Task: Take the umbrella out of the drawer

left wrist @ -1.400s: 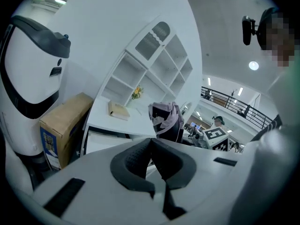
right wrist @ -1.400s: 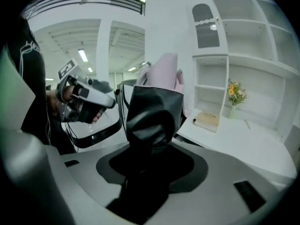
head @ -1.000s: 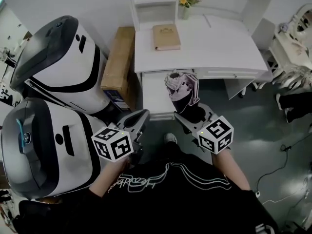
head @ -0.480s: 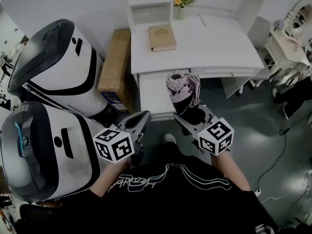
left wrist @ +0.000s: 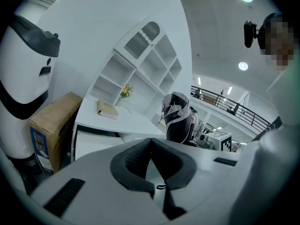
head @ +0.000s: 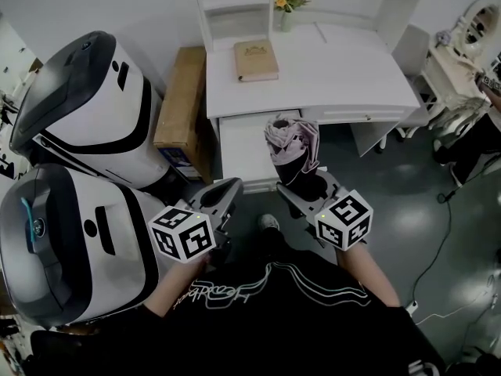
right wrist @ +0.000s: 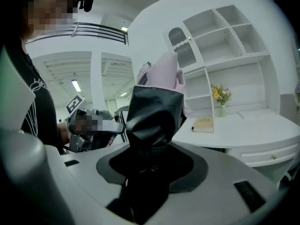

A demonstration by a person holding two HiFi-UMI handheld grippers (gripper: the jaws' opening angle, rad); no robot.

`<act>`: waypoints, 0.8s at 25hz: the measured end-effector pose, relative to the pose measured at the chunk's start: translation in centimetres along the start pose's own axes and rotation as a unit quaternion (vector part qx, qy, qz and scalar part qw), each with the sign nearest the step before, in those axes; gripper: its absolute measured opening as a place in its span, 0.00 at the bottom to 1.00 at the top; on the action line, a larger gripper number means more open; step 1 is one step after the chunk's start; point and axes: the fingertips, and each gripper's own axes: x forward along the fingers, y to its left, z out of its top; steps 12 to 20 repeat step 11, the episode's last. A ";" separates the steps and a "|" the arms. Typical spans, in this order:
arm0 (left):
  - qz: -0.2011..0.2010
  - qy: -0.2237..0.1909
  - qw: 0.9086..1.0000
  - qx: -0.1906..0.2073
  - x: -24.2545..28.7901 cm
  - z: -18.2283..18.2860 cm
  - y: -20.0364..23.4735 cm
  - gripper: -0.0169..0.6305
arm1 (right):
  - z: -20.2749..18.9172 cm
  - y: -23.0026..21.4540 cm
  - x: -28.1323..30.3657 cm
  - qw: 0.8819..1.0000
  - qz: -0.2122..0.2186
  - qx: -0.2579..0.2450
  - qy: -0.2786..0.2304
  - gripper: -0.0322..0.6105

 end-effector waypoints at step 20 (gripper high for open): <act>-0.010 0.006 1.000 -0.006 0.6 -1.0 0.3 0.06 | -1.4 -0.2 -0.4 1.000 -0.014 0.009 0.006 0.37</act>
